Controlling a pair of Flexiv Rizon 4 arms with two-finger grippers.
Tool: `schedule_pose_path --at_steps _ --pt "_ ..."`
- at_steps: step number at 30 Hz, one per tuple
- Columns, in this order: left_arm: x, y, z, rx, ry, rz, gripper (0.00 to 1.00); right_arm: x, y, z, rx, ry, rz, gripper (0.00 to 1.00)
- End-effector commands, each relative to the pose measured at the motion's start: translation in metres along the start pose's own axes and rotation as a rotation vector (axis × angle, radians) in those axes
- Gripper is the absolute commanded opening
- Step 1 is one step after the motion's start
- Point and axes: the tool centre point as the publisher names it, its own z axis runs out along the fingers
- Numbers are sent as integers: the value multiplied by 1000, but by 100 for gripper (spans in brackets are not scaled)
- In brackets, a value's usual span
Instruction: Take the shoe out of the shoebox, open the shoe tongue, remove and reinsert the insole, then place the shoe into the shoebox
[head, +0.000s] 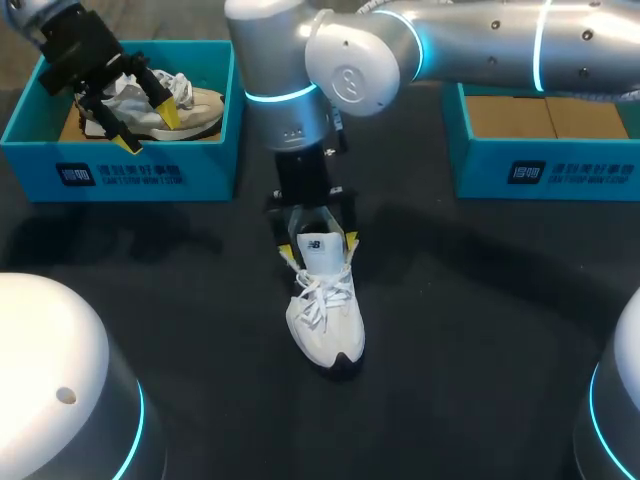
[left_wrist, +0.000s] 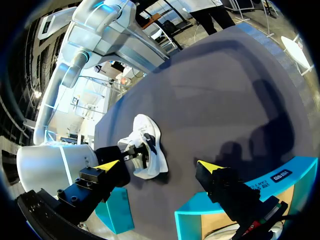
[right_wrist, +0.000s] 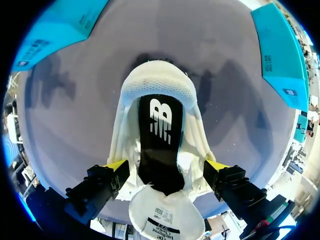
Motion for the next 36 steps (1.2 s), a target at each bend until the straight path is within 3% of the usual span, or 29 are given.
schedule_pose_path --at_steps 1,10,19,36 --pt "0 0 0 0 2 0 100 -1 -7 -6 -21 -11 11 100" --pt "0 0 0 0 2 0 100 -8 -22 -28 -68 -17 51 100" --pt "0 0 0 0 2 0 100 -11 -54 -49 -115 5 67 100" --pt "0 0 0 0 2 0 100 0 -104 -49 -128 16 56 100"
